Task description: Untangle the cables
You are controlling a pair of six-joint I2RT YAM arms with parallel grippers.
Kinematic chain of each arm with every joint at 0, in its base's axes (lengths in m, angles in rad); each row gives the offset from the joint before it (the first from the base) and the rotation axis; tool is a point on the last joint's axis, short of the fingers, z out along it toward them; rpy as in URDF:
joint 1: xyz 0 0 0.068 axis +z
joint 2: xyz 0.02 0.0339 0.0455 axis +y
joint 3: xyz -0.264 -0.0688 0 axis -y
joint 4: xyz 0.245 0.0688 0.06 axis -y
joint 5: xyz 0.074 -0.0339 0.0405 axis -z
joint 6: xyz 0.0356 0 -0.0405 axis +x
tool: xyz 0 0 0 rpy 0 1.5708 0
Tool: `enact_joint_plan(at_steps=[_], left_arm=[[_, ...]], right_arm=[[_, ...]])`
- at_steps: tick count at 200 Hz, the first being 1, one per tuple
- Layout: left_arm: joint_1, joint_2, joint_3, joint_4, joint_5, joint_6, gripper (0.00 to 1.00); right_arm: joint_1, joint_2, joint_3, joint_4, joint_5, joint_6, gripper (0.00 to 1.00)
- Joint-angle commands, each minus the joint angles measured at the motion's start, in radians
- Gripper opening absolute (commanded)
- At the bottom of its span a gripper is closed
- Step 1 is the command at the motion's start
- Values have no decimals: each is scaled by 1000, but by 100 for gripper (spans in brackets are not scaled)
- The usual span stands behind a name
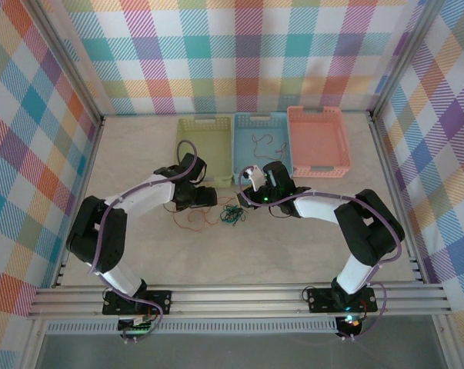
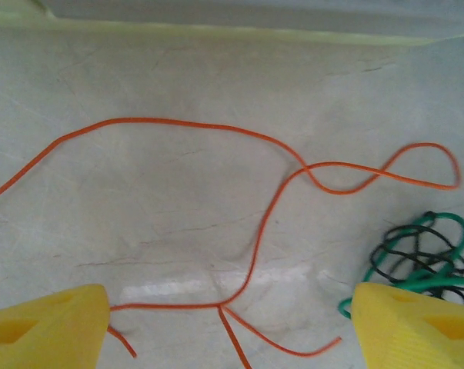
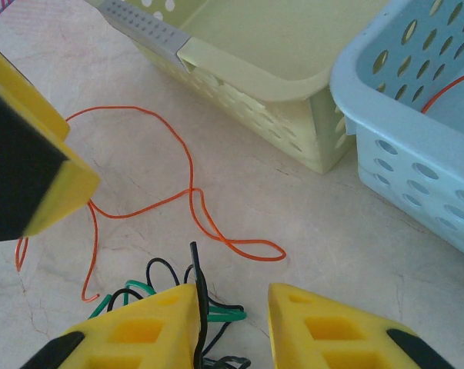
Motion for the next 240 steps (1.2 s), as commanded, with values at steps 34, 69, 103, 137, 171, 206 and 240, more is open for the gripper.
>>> enact_joint_plan(at_steps=[34,69,103,137,171,206,240], left_arm=[[31,66,9,-6,59,-2,83],[31,72,-4,-13,91,-3,79],[30,88,-12,-28,123,1,75],[29,95,-19,-34,137,4,65],[18,88,-31,-35,145,2,56],[12,93,-27,-51,146,9,57],[-3,116,-11,-79,160,23,59]], right_arm=[[-2,-15,2,18,-14,2,31],[-2,-16,4,18,-14,2,31],[-2,-14,4,18,-14,3,30],[-2,-13,4,18,-16,4,31],[-3,-13,5,18,-17,4,31],[-3,-12,6,19,-17,4,31],[-2,-11,5,18,-17,4,31]])
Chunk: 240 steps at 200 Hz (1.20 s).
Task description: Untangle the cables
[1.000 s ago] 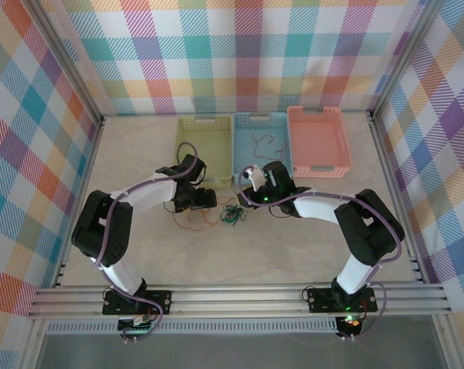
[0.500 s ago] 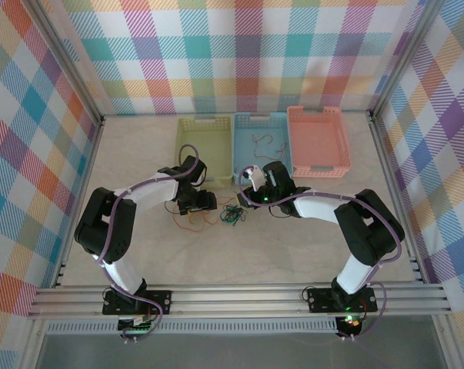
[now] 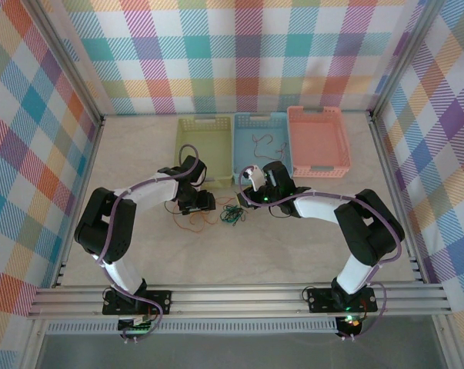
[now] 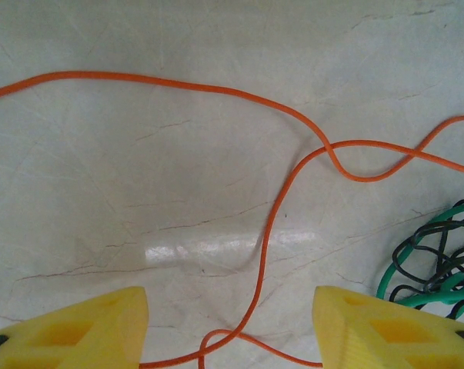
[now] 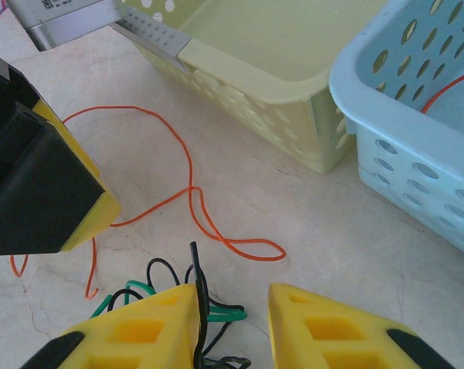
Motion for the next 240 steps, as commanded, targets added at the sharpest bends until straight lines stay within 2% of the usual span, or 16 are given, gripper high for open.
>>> enact_joint_plan(at_steps=[1,39,66,78,98,153,240], left_arm=[[-14,43,-8,-80,48,22,59],[-29,45,2,-97,31,24,55],[-40,58,10,-101,31,27,43],[-41,51,7,-92,31,23,29],[-42,37,-3,-77,38,15,16],[-44,1,-17,-71,44,10,0],[-44,-174,-44,-74,58,-13,0]], right_arm=[[-2,-12,5,18,-17,1,31],[-2,-11,5,18,-16,1,31],[-2,-13,5,17,-14,1,31],[-2,-13,5,16,-14,1,31],[-2,-13,5,16,-14,1,31],[-2,-14,4,16,-13,2,31],[-3,-14,4,17,-11,1,31]])
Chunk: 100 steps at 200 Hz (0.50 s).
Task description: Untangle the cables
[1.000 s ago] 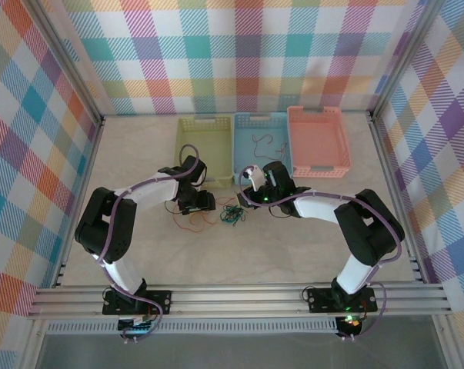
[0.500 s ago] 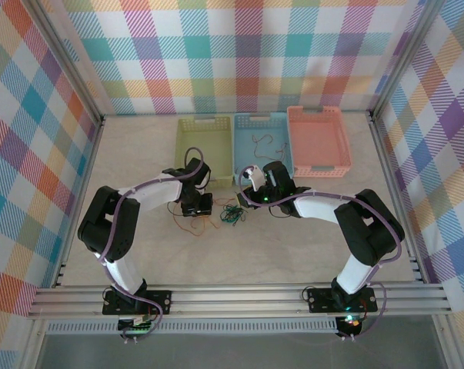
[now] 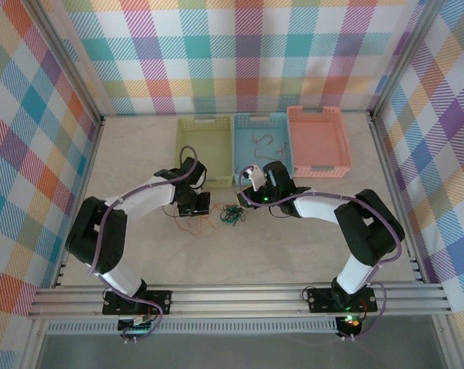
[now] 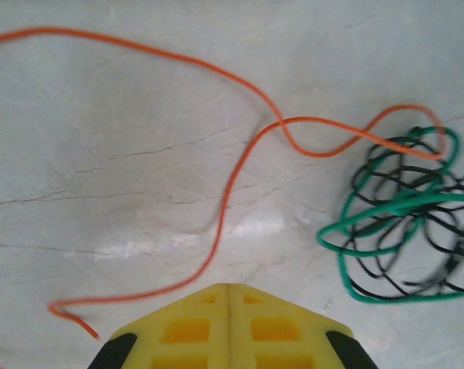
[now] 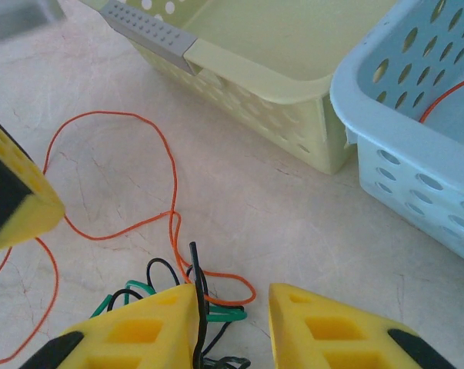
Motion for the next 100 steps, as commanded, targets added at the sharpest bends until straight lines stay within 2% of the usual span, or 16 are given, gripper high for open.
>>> enact_joint_plan(at_steps=[1,22,44,60,87,100], left_arm=[[-10,-65,-19,-23,29,-23,0],[-10,-84,-26,-38,30,-19,0],[-10,-71,-41,-41,19,-15,16],[-10,-48,-48,-40,17,-16,37],[-10,-21,-54,-28,10,-17,59],[-11,-24,-56,-24,8,-17,67]], right_arm=[[-3,-14,4,17,-11,1,31],[-3,-15,4,16,-11,1,31],[-2,-14,4,18,-11,1,31],[-2,-15,4,18,-14,1,31],[-3,-15,4,17,-16,2,31],[-3,-13,5,18,-17,3,31]])
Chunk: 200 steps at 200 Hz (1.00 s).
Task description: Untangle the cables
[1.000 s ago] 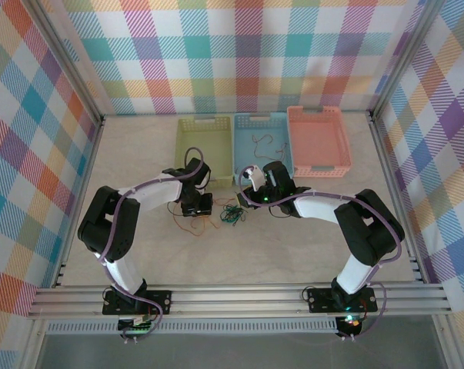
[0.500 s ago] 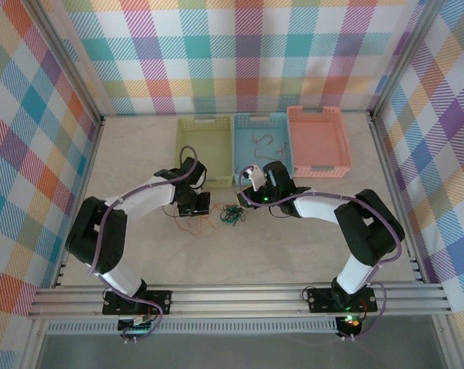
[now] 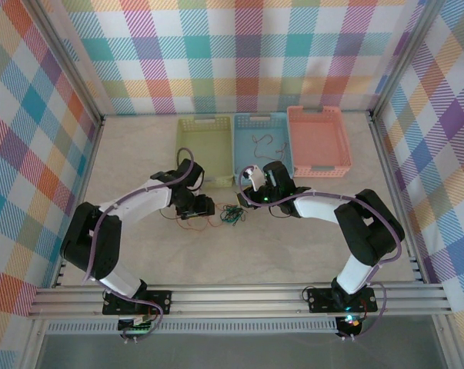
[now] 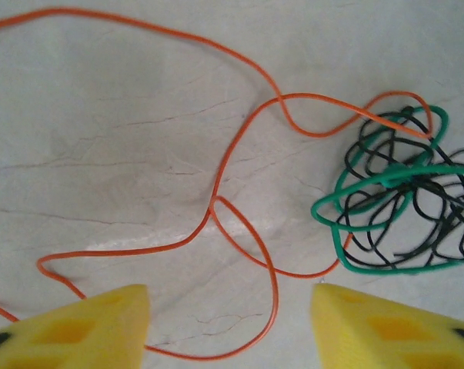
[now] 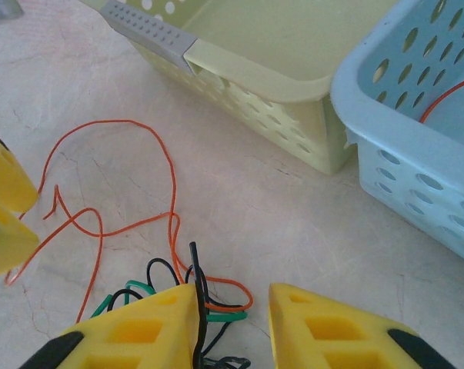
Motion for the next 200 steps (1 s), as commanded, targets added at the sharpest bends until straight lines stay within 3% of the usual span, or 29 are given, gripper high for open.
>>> enact_joint_plan(at_steps=[1,35,53,64,113,133,179,200], left_arm=[[-11,8,-20,-16,-4,1,67],[-15,-19,-16,-19,-26,6,77],[-17,-11,-1,-45,-94,15,81],[-17,4,2,-55,-113,18,89],[-19,54,-1,-45,-108,16,96],[-19,77,16,-53,-74,24,95],[-26,126,50,-67,-40,28,79],[-31,120,43,-55,-19,27,66]], right_arm=[[-3,-13,5,18,-17,3,31],[-2,-10,9,16,-20,5,31],[-3,-10,8,16,-21,6,31],[-2,-11,8,16,-20,5,31],[-2,-10,8,16,-22,7,31],[-2,-10,9,16,-22,7,31],[-2,-12,8,15,-22,7,31],[-2,-11,8,15,-22,7,31]])
